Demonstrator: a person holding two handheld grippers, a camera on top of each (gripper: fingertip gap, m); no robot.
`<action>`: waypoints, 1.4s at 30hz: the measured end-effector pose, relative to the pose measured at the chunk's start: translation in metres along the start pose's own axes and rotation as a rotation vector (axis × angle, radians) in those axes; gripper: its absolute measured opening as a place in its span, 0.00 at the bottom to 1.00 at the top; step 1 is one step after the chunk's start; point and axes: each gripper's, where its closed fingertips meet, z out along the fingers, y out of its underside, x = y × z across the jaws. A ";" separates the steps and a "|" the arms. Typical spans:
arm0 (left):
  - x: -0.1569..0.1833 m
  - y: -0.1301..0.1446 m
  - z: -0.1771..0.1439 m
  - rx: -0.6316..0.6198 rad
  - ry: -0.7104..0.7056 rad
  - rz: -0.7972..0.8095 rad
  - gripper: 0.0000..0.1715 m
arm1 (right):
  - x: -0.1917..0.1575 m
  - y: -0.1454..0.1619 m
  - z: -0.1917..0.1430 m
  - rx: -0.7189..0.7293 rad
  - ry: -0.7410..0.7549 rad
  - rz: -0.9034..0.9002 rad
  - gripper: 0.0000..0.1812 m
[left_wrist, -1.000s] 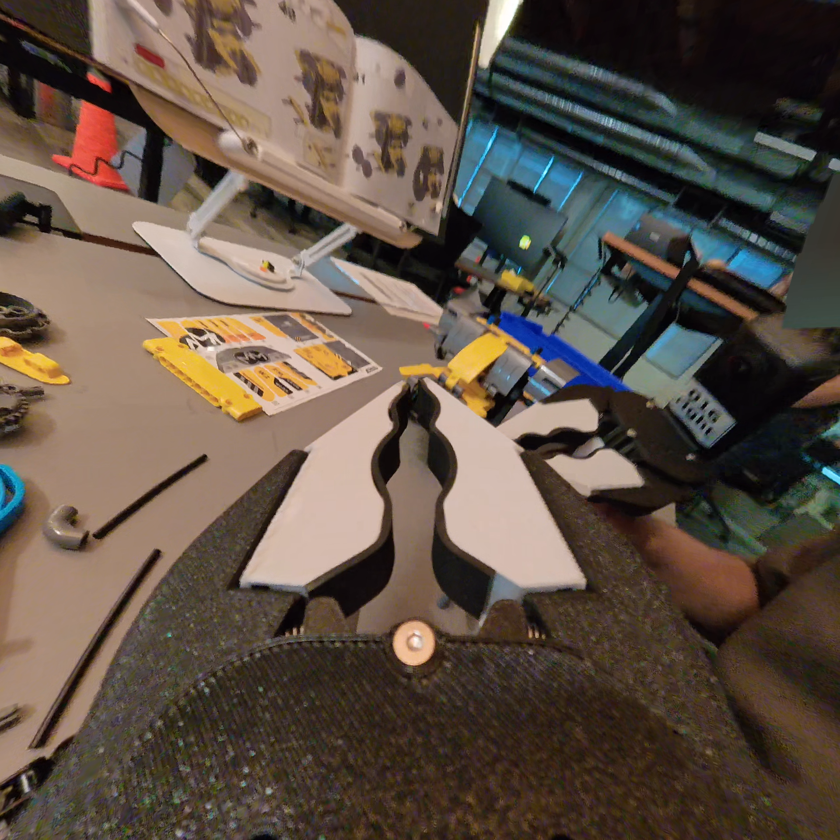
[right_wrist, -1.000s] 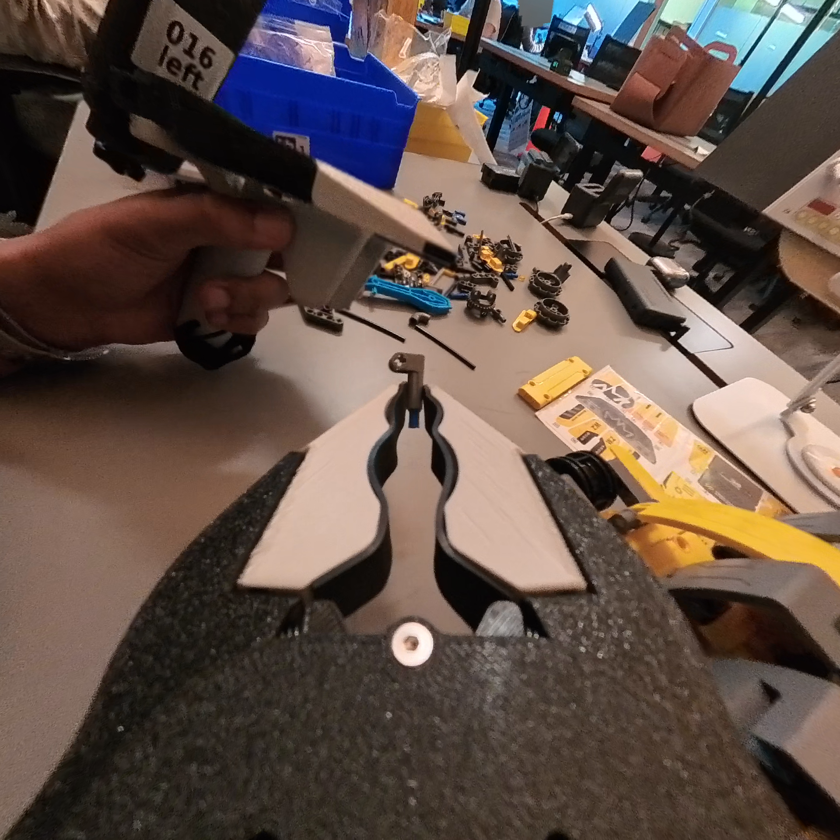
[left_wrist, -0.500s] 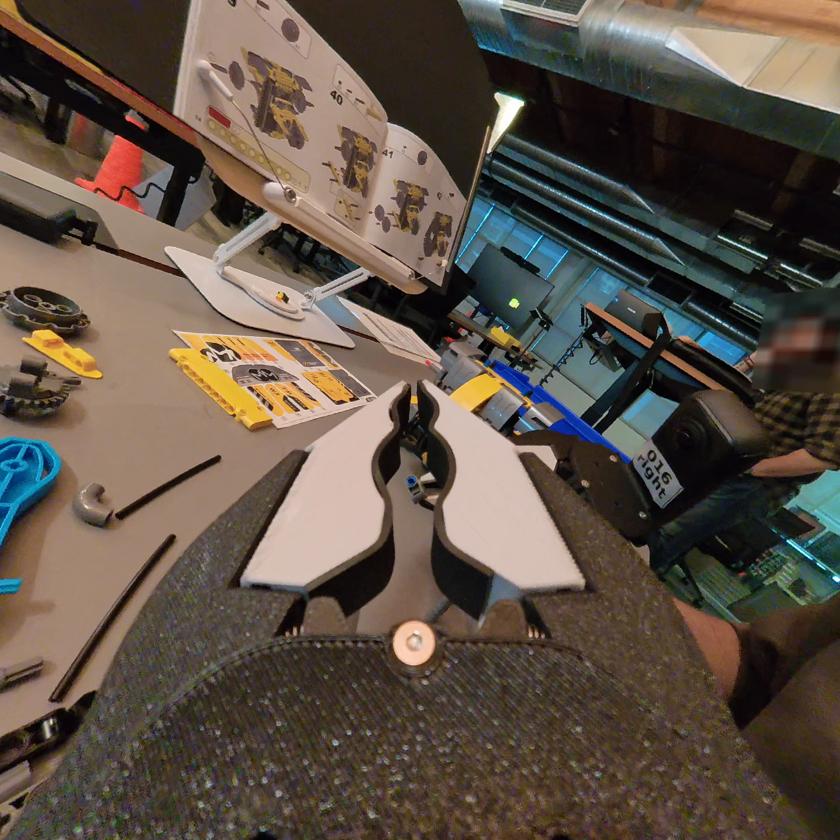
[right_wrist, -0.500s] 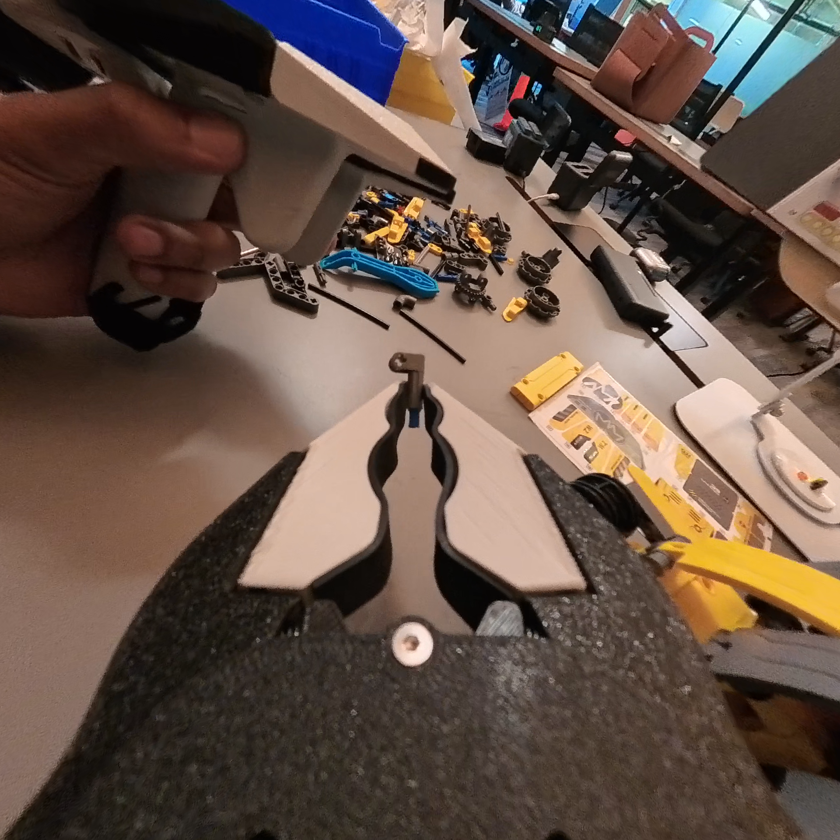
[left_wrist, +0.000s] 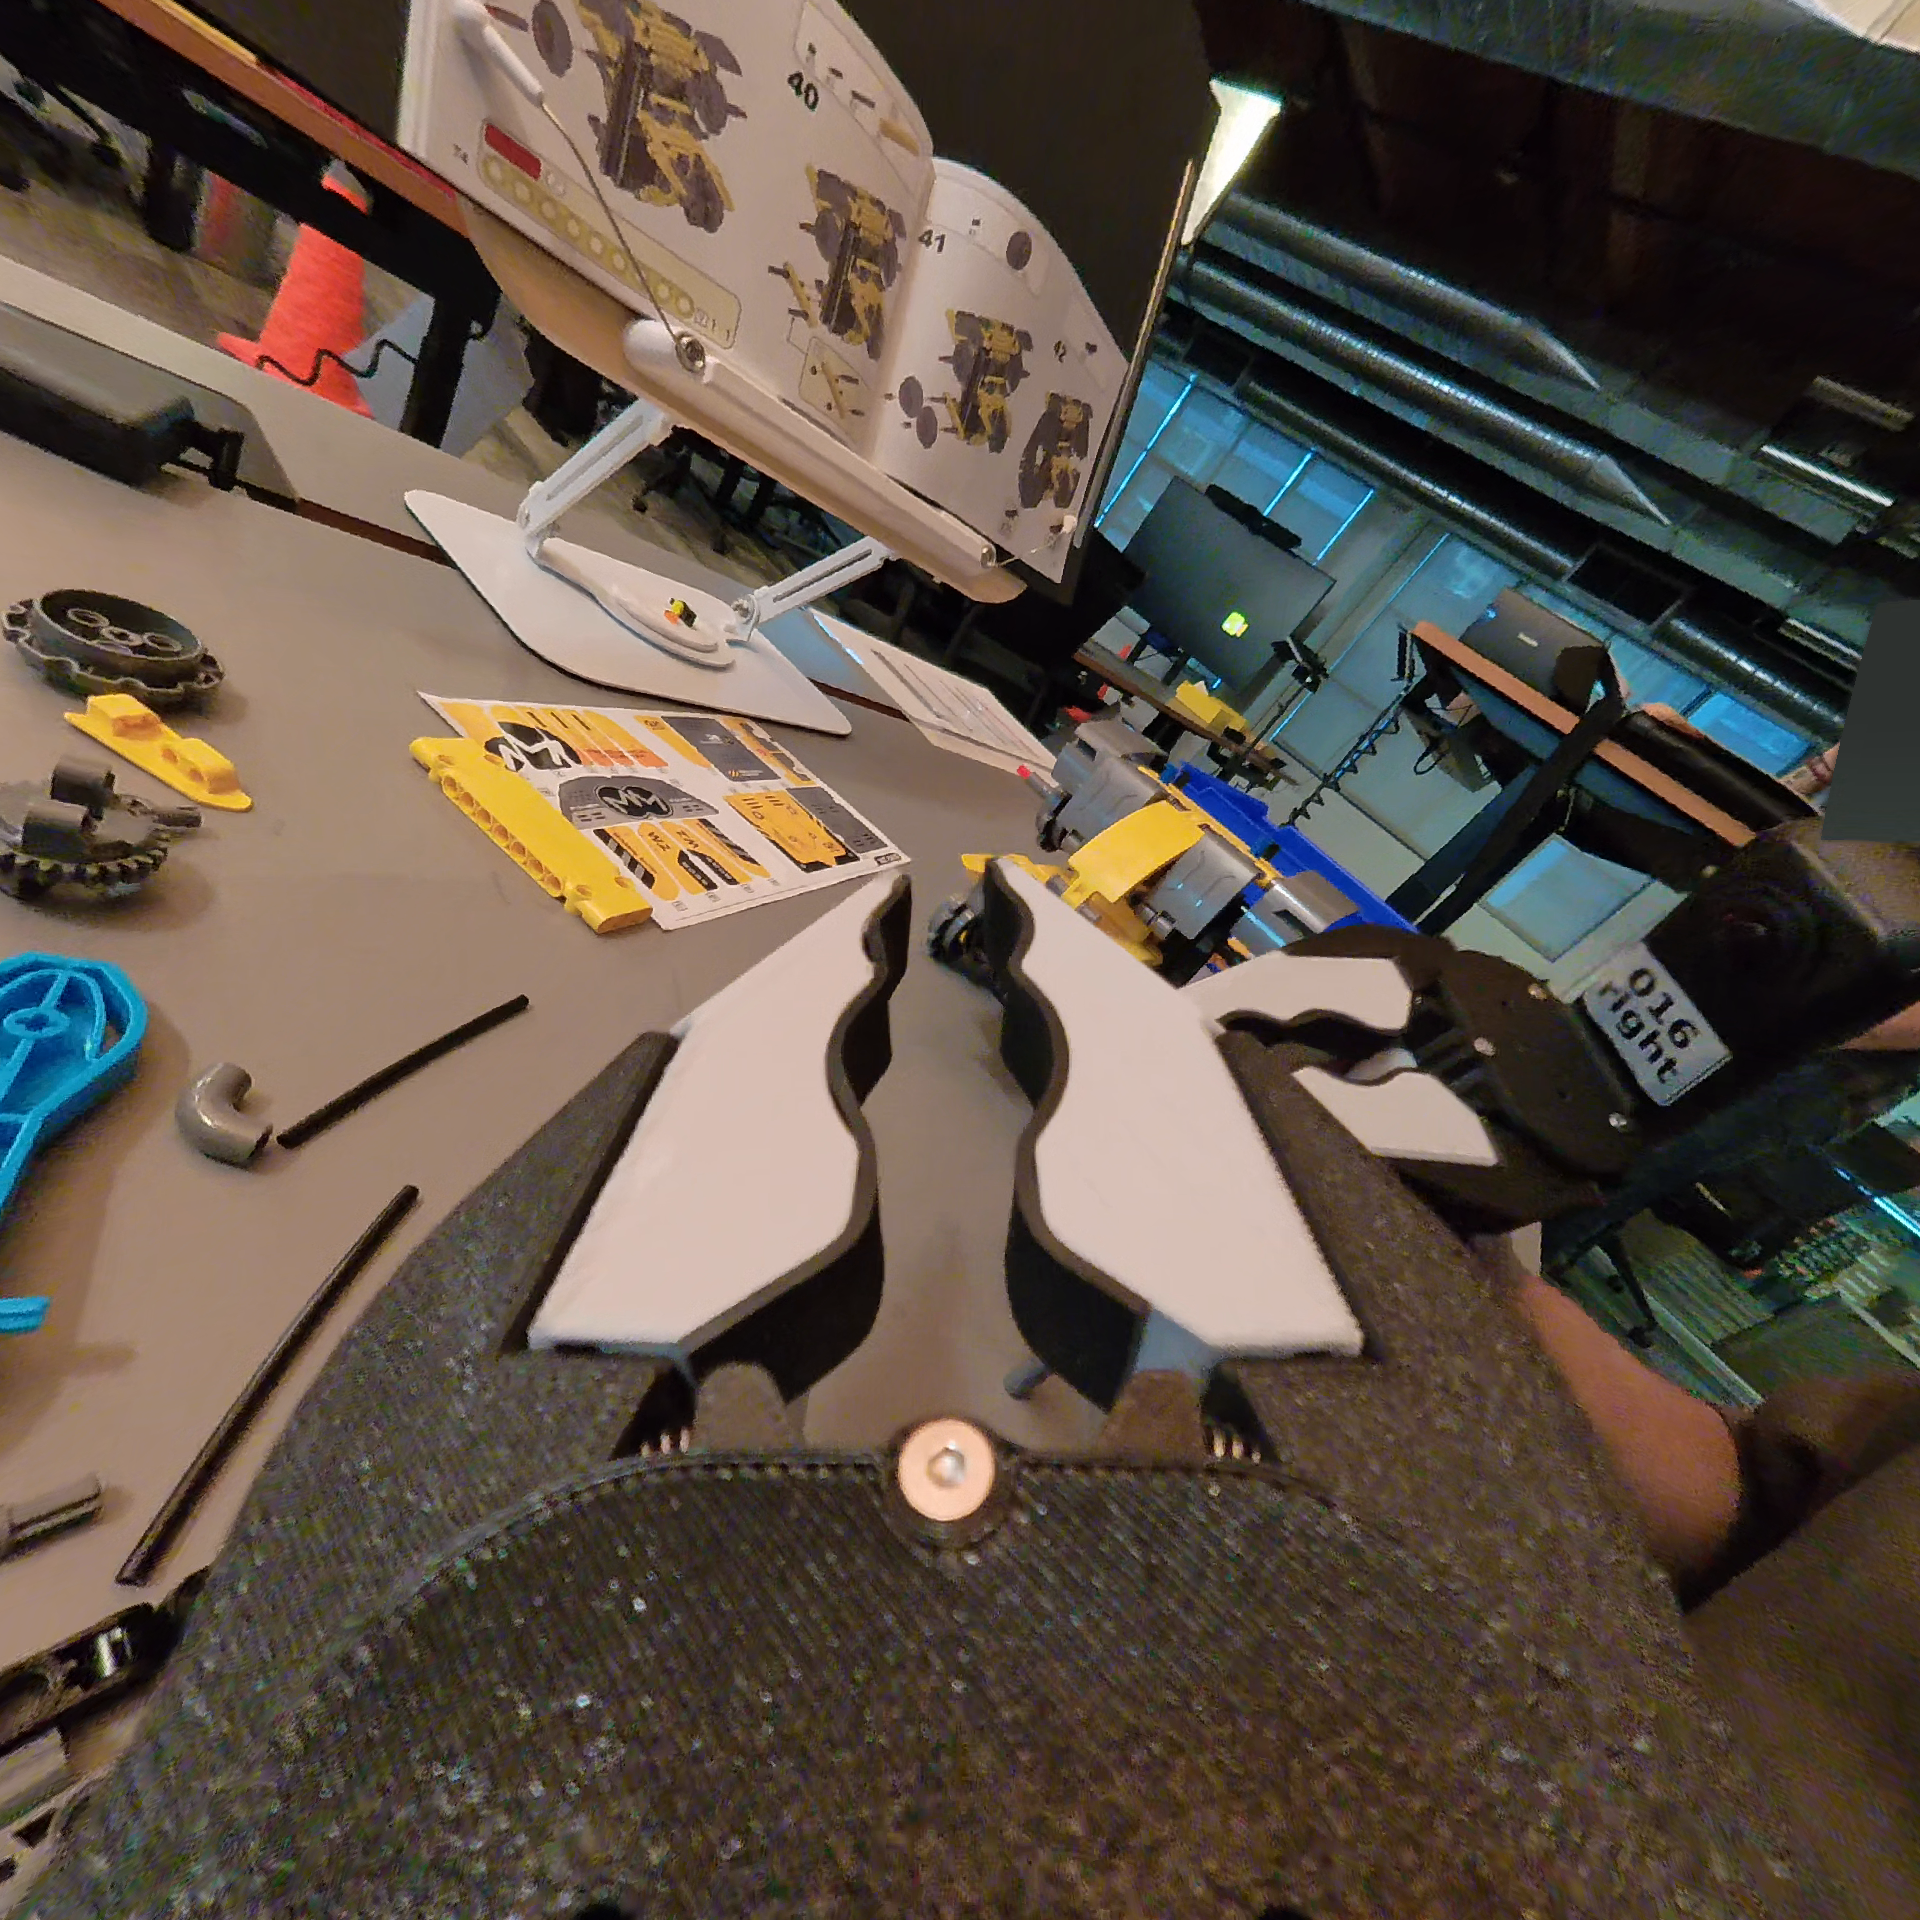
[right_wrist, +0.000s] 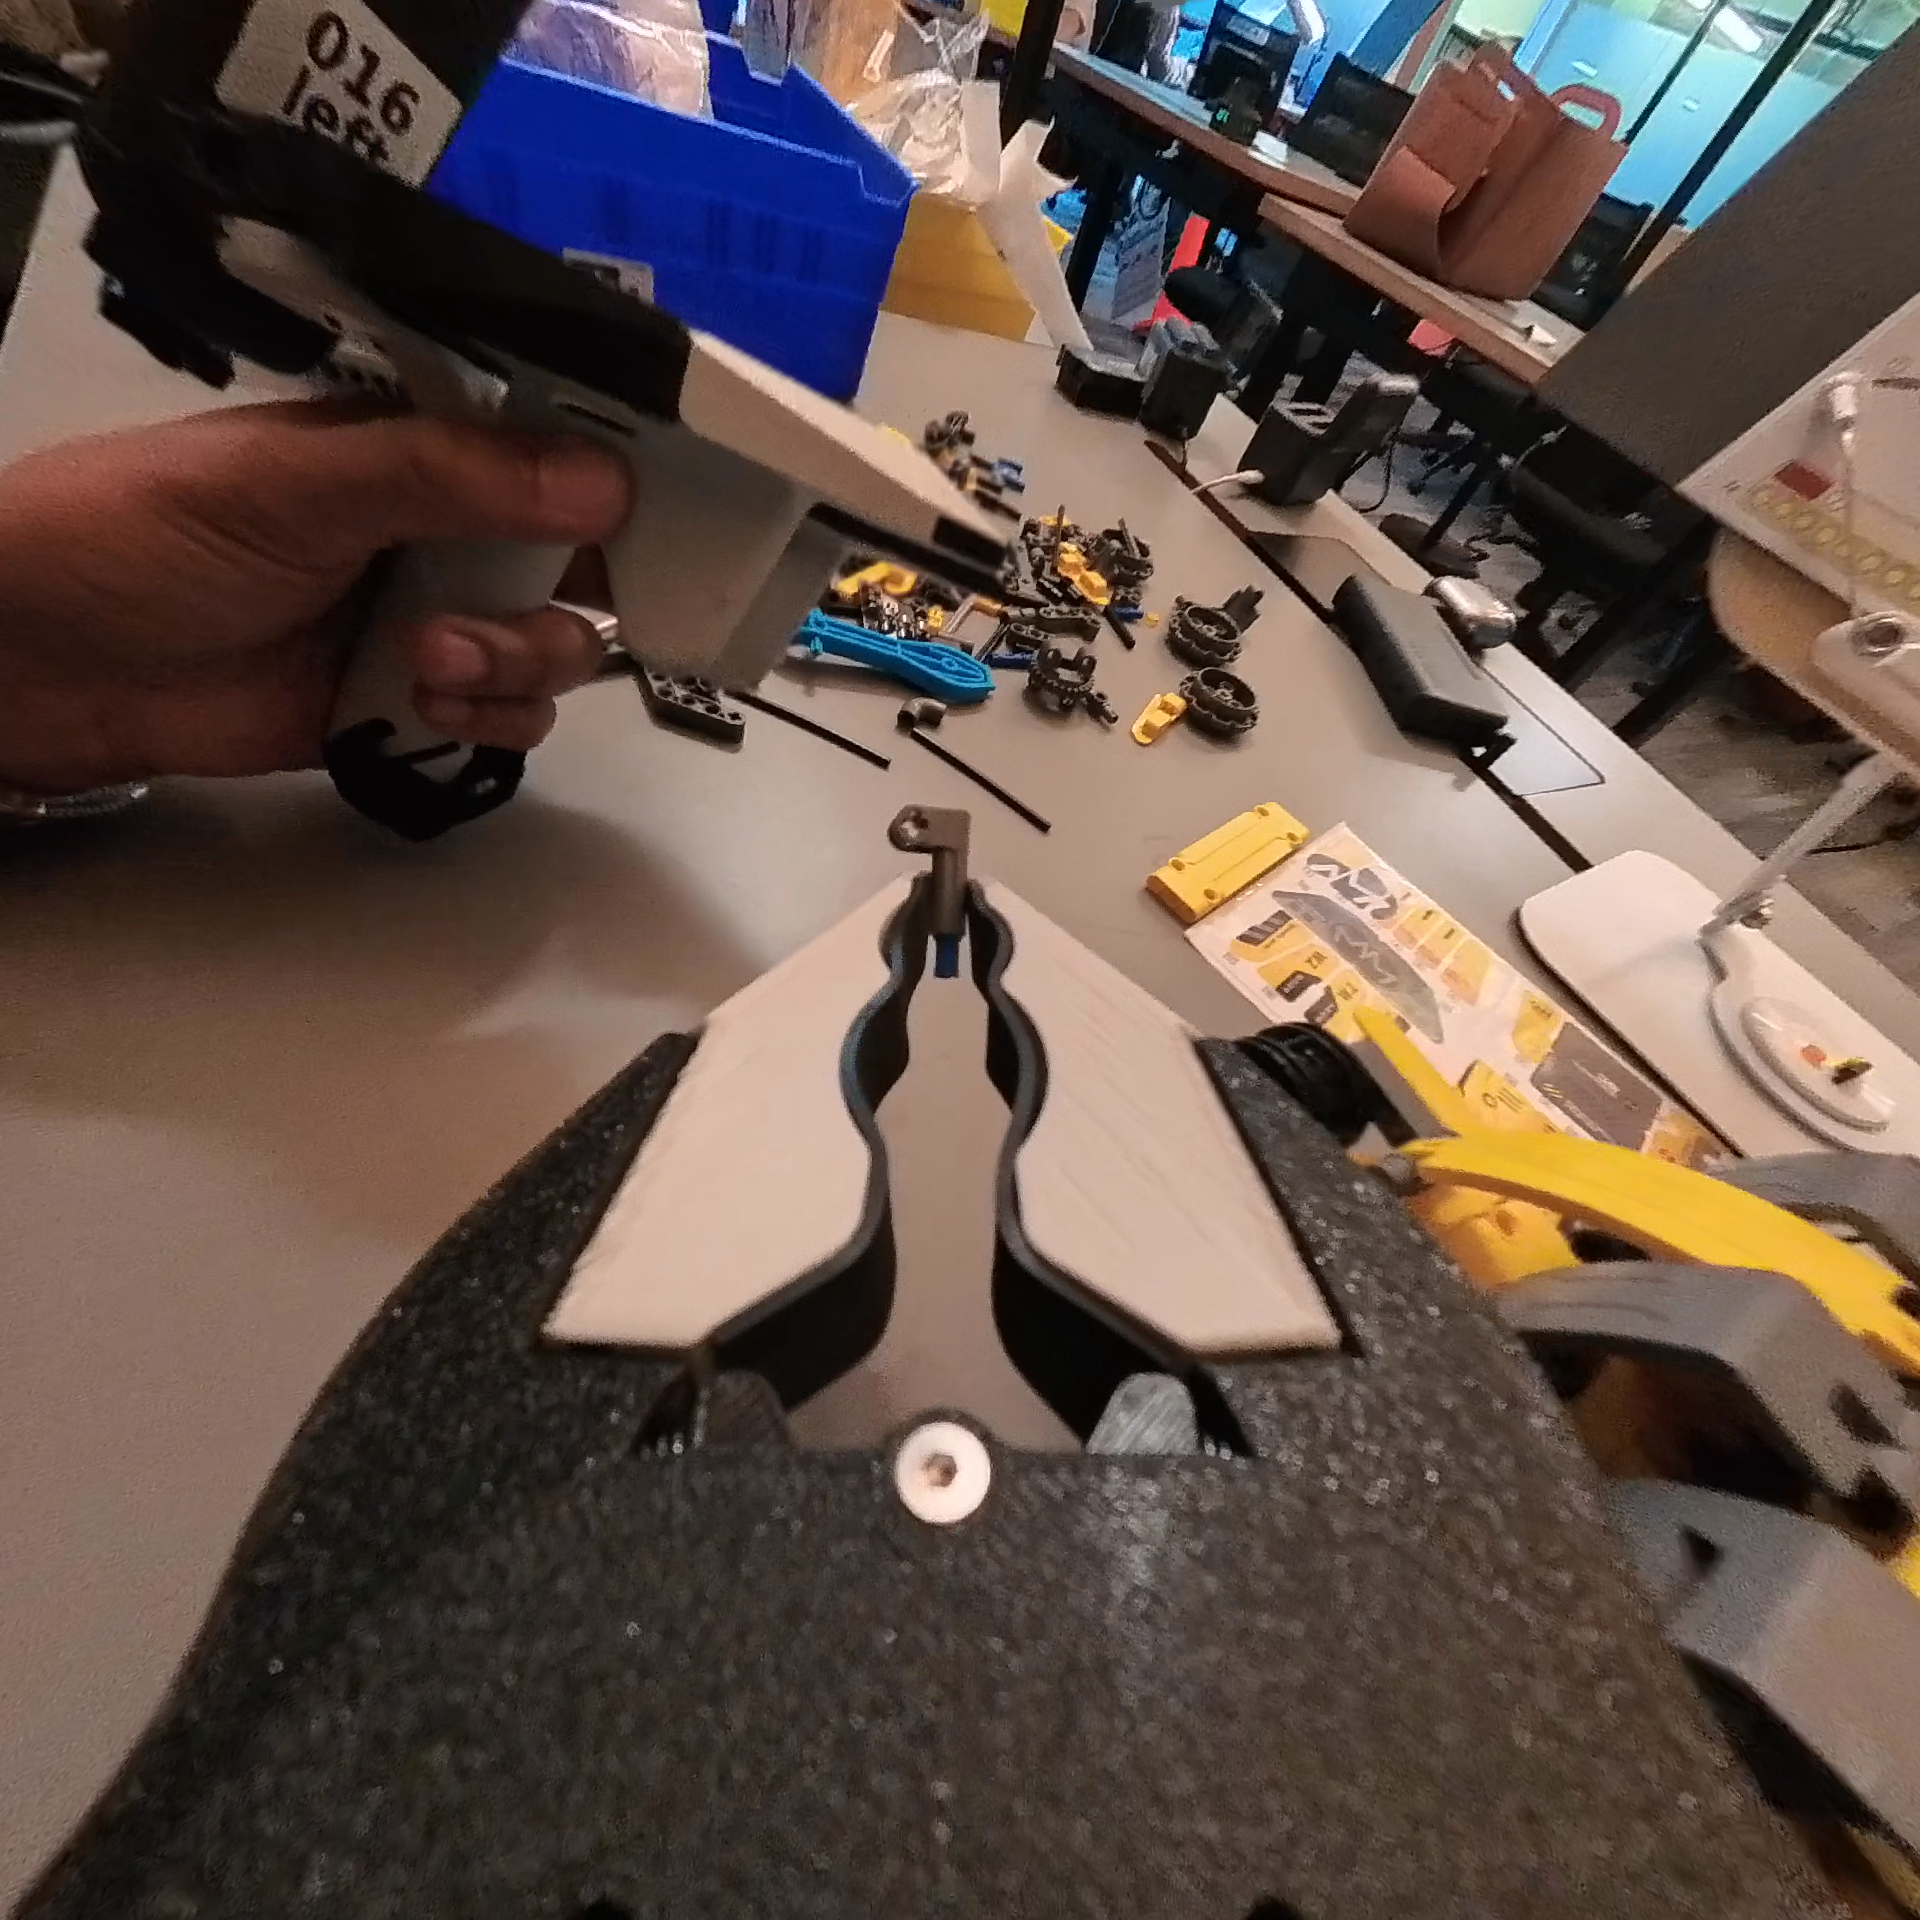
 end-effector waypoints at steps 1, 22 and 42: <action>0.001 0.003 0.002 -0.014 0.005 0.002 0.09 | 0.001 -0.002 -0.003 0.008 0.005 0.000 0.03; 0.067 0.020 0.007 -0.114 0.425 -0.078 0.21 | 0.009 -0.027 -0.027 0.123 -0.028 0.134 0.03; 0.062 0.041 0.010 -0.243 0.459 -0.251 0.03 | -0.007 -0.026 -0.020 0.062 0.116 -0.255 0.07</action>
